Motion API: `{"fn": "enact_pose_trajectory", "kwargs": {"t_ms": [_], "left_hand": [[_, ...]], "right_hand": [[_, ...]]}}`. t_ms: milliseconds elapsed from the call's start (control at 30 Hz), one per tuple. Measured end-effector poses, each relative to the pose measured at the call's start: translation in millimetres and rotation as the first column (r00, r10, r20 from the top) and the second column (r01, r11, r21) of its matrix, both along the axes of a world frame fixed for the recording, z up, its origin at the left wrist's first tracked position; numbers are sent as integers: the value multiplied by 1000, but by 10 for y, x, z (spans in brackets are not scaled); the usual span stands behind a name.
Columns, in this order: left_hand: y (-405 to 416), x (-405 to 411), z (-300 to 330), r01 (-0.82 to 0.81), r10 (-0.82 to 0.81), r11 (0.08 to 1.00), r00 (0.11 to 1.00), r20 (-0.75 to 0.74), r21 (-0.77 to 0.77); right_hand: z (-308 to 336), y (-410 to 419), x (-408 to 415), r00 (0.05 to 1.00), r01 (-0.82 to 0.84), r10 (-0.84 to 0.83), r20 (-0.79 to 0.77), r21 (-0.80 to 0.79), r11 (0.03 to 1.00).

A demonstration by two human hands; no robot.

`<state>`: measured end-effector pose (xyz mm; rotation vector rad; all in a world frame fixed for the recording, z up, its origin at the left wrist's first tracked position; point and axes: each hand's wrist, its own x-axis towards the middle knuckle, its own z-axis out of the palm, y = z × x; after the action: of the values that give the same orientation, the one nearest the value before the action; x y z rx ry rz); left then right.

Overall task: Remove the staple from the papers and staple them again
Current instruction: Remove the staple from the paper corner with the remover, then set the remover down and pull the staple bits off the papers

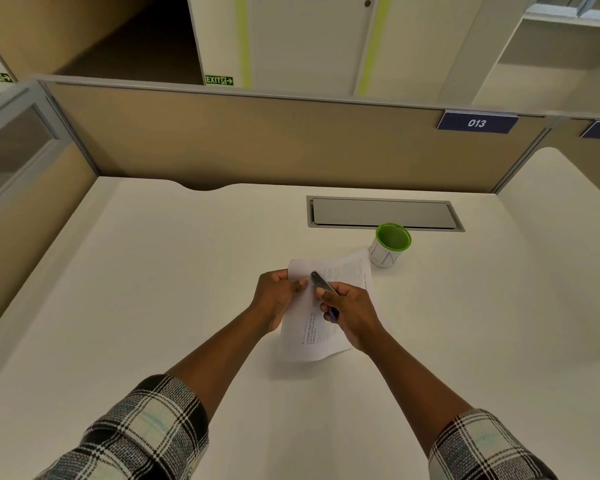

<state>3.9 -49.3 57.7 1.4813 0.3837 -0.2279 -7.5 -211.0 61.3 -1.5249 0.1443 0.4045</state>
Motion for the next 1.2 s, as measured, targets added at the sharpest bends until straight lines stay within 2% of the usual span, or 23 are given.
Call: {"fn": "enact_pose_trajectory", "kwargs": {"t_ms": [267,433,633,933,1033,1200], "left_hand": [[2,7,30,10,-10,999,1000,4,-39],[16,5,43,29,-29,998,1000,1,-55],[19,-11,70,-14,11,996,999,-39,-89],[88,41,42,-70,70,994,998,-5,83],[150,74,2,-52,52,980,999,6,192],[239,118,-16,-52,50,950,999,12,307]], "right_hand": [[24,19,-18,988,21,16,-152,238,971],[-39,9,-27,997,56,-56,-44,4,998],[-158,-94,-54,989,130,-110,97,-239,962],[-409,-404,-15,972,229,-227,54,-401,887],[-504,-603,41,962,264,-257,89,-528,807],[-655,-1011,106,960,270,-232,159,-756,596]]}}
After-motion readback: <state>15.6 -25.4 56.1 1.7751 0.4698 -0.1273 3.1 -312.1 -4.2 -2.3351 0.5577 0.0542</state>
